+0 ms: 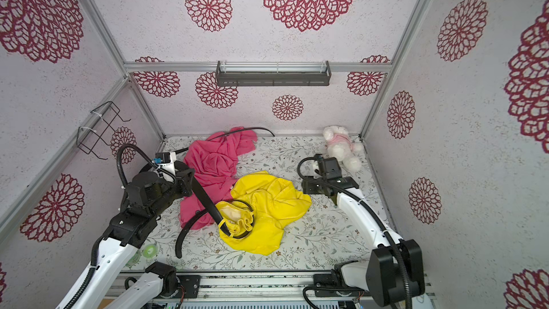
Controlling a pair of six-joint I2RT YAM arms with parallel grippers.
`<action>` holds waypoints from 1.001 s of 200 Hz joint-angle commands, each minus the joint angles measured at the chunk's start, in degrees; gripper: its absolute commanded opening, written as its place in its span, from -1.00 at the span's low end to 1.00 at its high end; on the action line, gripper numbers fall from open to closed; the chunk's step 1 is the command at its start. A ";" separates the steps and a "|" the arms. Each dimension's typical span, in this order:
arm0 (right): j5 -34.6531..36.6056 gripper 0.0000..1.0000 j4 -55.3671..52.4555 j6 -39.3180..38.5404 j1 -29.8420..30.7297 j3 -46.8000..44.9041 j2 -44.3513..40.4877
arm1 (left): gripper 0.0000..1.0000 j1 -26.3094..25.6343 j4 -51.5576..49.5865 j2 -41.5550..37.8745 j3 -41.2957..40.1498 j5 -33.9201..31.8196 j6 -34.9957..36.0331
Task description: Remove the belt from the trousers
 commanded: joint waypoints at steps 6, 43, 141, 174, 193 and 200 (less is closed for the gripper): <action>-3.57 0.51 7.50 -2.58 10.88 1.64 4.27 | -1.00 -2.28 0.51 -5.18 -2.63 -1.84 -3.84; 1.55 0.63 4.26 -12.28 24.31 9.15 15.35 | -1.00 -3.04 -2.45 -9.38 -5.42 -5.56 -5.49; 12.68 0.51 3.09 -10.90 35.18 21.65 32.83 | -1.00 -3.03 -2.86 -9.49 -5.52 -5.72 -4.91; 29.36 0.42 -0.46 -9.35 34.92 25.86 39.31 | -1.00 -3.00 -3.76 -11.20 -5.02 -8.47 -3.48; 37.18 0.31 -0.92 -7.66 32.15 23.77 35.37 | -1.00 -2.99 -4.23 -11.90 -3.85 -10.67 -1.89; 38.73 0.27 -0.83 -7.30 30.53 22.43 32.64 | -1.00 -2.94 -4.64 -11.91 -3.01 -11.10 -1.21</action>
